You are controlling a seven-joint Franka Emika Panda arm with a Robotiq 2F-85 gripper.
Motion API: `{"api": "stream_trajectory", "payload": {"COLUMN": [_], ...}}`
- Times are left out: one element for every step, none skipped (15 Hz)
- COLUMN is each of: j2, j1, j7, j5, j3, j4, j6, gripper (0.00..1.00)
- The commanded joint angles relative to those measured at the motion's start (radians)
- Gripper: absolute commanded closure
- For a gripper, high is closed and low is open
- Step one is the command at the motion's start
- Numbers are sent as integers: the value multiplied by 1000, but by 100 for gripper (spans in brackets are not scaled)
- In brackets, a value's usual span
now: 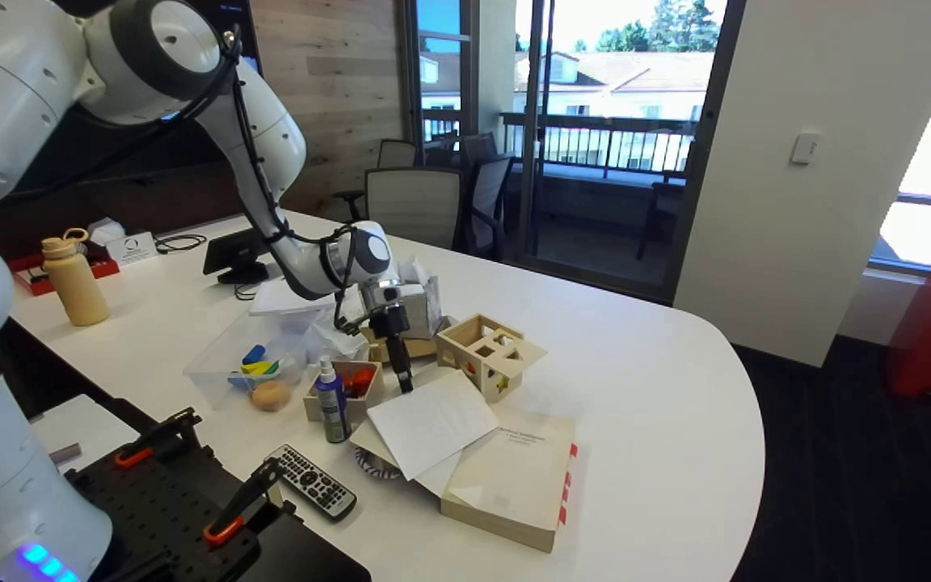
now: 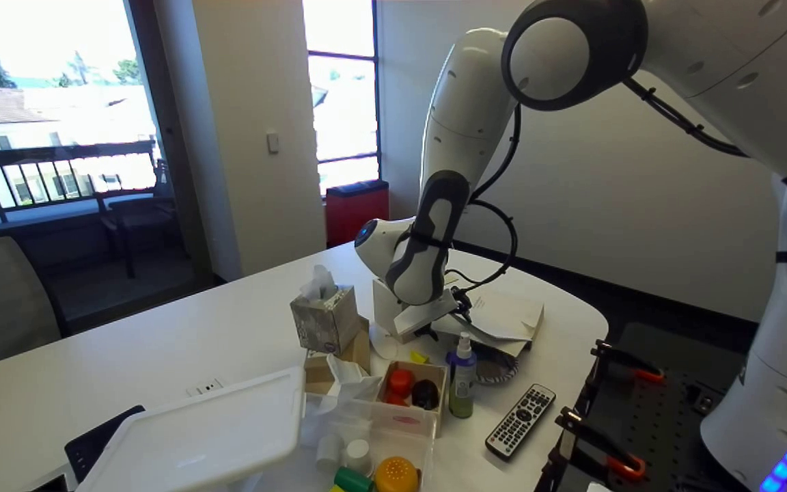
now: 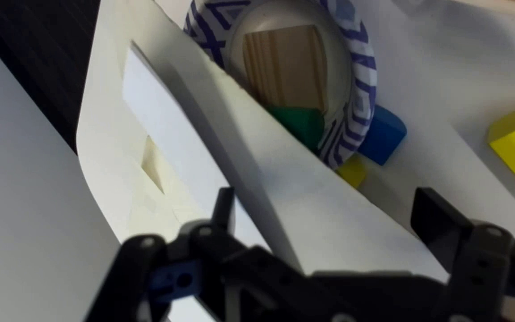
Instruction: Close the book and push the paper into it
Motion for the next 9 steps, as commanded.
{"api": "stream_trajectory", "payload": {"j2": [-94,-104,-108,-107,-111,-113,-115,-115,-116], "j1": [5,-2,-11,-24,-36,-51,-65,-78,-88], "j7": [47,49,54,53,49,47,44,41,44], "j5": [-34,-36,-40,-40,-40,-37,-34,-32,-31], "j3": [-13,-15,-13,-11,-7,-4,-1,1,0], "j4": [-65,-64,-58,-47,-43,-39,-35,-30,-26], "j6": [-45,-68,-88,-112,-130,-143,-153,-163,-170], "gripper": [0,0,0,0,0,0,0,0,0]}}
